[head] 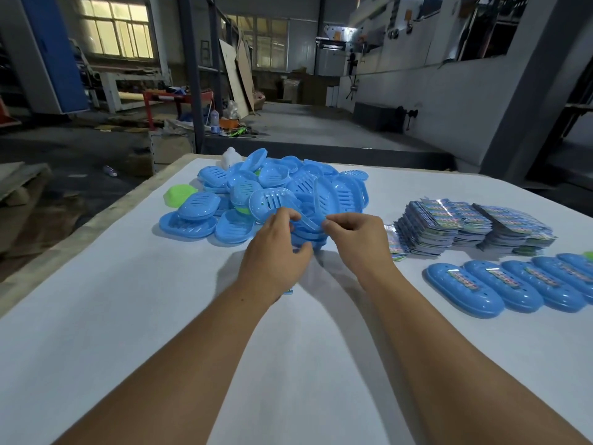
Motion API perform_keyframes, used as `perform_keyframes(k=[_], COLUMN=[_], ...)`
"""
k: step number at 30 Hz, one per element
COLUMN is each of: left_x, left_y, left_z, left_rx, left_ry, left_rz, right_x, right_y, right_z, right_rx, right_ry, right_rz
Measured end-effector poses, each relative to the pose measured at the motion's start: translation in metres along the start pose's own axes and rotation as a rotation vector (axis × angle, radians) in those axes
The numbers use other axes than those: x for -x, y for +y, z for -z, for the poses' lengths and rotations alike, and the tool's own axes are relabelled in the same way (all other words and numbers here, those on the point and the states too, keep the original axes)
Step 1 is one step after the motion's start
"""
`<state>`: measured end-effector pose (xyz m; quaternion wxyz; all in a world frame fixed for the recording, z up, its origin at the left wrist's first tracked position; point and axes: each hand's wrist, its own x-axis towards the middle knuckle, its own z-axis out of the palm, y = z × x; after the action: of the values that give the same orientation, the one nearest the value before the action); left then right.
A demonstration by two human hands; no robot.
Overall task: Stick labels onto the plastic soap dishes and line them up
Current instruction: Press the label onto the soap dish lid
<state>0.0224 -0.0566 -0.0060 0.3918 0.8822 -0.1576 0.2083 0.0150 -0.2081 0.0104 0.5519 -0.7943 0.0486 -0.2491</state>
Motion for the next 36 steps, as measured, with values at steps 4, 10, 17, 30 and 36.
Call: perform_keyframes(k=[4, 10, 17, 30, 36], left_x=[-0.003, -0.004, 0.003, 0.009, 0.006], left_y=[-0.003, 0.002, 0.014, 0.018, 0.014], left_z=[-0.002, 0.001, 0.005, 0.005, 0.018], left_rx=[0.071, 0.030, 0.076, 0.009, 0.061], left_ry=[-0.028, 0.117, -0.129, -0.514, -0.428], left_rz=[0.043, -0.093, -0.219, -0.092, 0.003], right_x=[-0.004, 0.004, 0.004, 0.015, 0.015], right_y=[-0.009, -0.017, -0.010, 0.002, 0.003], right_z=[0.004, 0.024, 0.046, 0.053, 0.051], right_rx=[-0.093, -0.299, -0.271, 0.542, 0.515], right_ry=[0.130, 0.067, -0.101, -0.416, -0.406], right_rz=[0.047, -0.101, -0.404, -0.132, -0.139])
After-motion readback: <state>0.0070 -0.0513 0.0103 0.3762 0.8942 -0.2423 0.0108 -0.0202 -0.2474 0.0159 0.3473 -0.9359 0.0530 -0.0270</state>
